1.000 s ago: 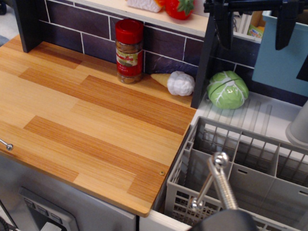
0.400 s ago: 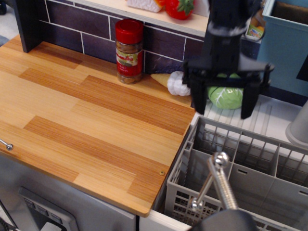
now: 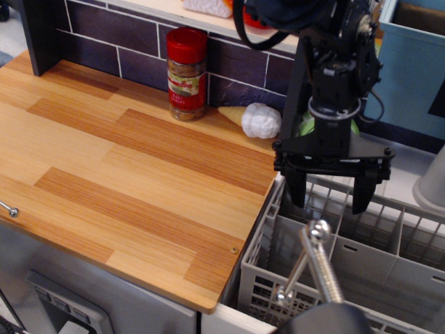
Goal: Move drying rack out of sink
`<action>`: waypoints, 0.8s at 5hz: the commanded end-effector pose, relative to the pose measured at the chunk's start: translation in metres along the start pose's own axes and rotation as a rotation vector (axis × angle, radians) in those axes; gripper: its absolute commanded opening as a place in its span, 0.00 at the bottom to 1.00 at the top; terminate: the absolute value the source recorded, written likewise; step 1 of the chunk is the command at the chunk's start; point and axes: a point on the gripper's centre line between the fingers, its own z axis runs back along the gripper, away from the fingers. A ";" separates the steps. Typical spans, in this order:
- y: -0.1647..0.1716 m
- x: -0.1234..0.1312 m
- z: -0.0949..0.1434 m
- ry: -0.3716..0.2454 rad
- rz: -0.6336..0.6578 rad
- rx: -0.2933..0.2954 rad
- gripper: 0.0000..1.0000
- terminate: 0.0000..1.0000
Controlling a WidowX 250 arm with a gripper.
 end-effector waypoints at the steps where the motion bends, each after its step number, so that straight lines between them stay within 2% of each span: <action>1: -0.014 0.005 -0.009 -0.039 -0.003 -0.008 1.00 0.00; 2: -0.014 0.006 -0.024 -0.042 -0.003 0.034 1.00 0.00; 3: -0.012 0.008 -0.025 -0.024 -0.019 0.026 0.00 0.00; 4: -0.012 0.011 -0.022 -0.028 -0.037 0.022 0.00 0.00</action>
